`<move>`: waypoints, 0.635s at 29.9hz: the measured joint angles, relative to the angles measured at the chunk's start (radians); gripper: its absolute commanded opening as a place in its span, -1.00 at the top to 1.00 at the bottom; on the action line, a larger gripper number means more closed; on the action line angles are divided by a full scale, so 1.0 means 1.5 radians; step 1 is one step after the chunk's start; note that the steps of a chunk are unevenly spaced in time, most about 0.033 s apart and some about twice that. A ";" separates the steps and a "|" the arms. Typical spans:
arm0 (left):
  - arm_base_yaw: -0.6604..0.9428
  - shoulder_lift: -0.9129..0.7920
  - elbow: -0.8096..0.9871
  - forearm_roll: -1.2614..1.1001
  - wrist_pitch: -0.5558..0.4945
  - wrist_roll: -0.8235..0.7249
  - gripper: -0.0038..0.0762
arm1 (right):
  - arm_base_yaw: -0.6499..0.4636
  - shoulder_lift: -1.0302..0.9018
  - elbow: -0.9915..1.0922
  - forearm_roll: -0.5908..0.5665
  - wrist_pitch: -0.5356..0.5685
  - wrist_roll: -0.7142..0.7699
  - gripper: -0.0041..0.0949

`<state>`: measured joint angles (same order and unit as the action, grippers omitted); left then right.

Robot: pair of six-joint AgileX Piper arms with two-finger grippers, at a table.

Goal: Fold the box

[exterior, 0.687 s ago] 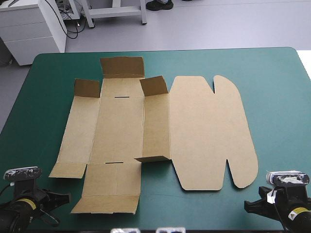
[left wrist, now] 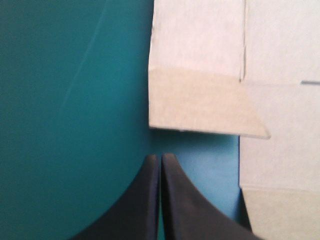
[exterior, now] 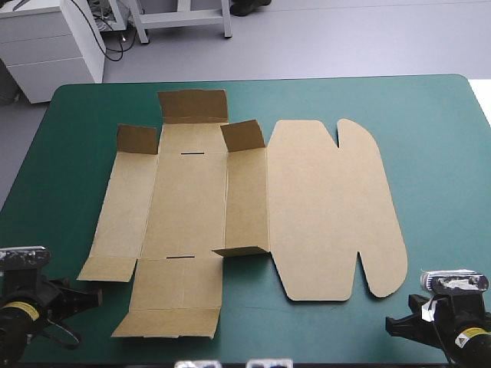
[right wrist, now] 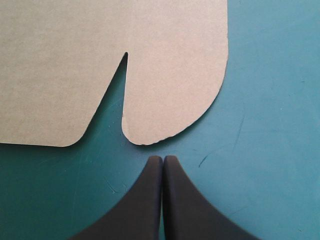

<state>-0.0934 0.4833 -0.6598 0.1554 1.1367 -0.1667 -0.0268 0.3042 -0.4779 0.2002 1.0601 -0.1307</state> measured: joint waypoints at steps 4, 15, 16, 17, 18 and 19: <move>0.000 0.041 -0.120 0.000 0.006 0.010 0.92 | 0.000 0.000 0.000 0.000 -0.001 0.000 0.95; 0.000 0.306 -0.322 0.003 -0.018 0.070 0.92 | 0.000 0.000 0.000 0.000 -0.001 0.000 0.95; 0.000 0.332 -0.327 0.003 -0.026 0.072 0.92 | 0.000 0.000 0.000 0.000 -0.001 0.000 0.95; 0.000 0.359 -0.328 0.003 -0.038 0.074 0.92 | 0.000 0.000 0.000 0.000 -0.001 0.000 0.95; 0.000 0.379 -0.328 0.006 -0.050 0.074 0.92 | 0.000 0.000 0.000 0.000 -0.001 0.000 0.95; 0.001 0.403 -0.329 0.011 -0.064 0.074 0.92 | 0.000 0.000 0.000 0.000 -0.001 0.000 0.95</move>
<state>-0.0922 1.0878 -1.1533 0.1714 1.0402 -0.0563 -0.0268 0.3042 -0.4779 0.2002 1.0590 -0.1307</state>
